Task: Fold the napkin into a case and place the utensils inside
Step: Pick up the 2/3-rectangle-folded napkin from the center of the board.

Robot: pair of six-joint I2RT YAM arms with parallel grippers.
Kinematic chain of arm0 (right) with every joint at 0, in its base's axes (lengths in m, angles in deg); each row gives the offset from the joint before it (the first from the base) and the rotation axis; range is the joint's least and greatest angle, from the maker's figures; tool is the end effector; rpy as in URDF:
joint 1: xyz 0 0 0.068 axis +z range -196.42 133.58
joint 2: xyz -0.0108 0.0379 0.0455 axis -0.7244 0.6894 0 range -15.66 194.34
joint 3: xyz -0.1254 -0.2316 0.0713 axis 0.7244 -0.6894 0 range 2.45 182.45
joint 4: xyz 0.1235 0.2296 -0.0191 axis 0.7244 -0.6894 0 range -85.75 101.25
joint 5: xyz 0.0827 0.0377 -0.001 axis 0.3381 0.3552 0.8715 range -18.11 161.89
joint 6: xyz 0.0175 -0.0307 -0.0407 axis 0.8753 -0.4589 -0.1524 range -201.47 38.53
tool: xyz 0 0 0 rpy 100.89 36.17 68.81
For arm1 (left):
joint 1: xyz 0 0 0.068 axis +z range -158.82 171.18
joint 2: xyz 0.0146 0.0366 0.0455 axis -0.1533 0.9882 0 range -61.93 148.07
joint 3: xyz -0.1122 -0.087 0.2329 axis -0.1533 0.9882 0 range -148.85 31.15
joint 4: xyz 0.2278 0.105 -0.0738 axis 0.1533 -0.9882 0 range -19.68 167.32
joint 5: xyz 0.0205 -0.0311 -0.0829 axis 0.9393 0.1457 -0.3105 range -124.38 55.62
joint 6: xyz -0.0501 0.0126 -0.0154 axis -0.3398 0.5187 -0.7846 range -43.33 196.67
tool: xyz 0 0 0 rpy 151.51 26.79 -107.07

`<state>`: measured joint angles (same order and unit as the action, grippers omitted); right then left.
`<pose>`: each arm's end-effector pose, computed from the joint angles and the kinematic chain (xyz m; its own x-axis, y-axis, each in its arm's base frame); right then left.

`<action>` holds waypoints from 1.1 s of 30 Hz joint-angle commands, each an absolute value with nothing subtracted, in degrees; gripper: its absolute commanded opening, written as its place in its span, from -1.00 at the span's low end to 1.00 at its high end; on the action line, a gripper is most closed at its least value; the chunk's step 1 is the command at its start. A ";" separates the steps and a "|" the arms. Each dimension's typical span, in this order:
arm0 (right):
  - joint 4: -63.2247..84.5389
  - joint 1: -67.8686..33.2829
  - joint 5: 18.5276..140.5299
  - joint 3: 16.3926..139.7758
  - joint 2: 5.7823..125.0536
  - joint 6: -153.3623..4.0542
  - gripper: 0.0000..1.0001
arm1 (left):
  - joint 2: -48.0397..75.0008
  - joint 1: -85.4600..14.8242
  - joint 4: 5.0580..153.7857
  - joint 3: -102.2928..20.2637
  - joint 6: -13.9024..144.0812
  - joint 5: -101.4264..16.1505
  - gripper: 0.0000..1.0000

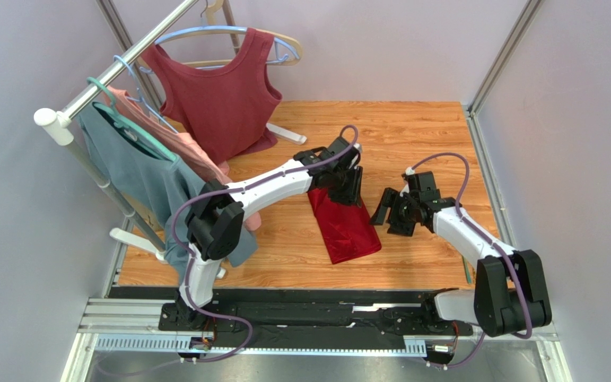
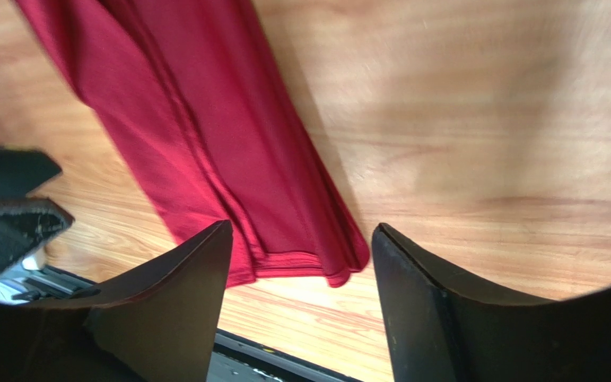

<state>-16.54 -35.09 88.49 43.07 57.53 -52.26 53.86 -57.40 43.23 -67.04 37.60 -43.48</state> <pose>0.2293 0.0564 0.1910 -0.9033 0.2960 -0.3104 0.1307 0.8792 0.4581 0.2964 -0.3443 0.2487 -0.9105 0.0914 -0.4032 0.2981 0.8208 -0.4872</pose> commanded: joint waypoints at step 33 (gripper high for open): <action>-1.23 -34.99 108.54 28.91 56.76 -29.62 -0.70 | 44.60 -75.53 74.86 -37.93 57.95 -27.08 0.42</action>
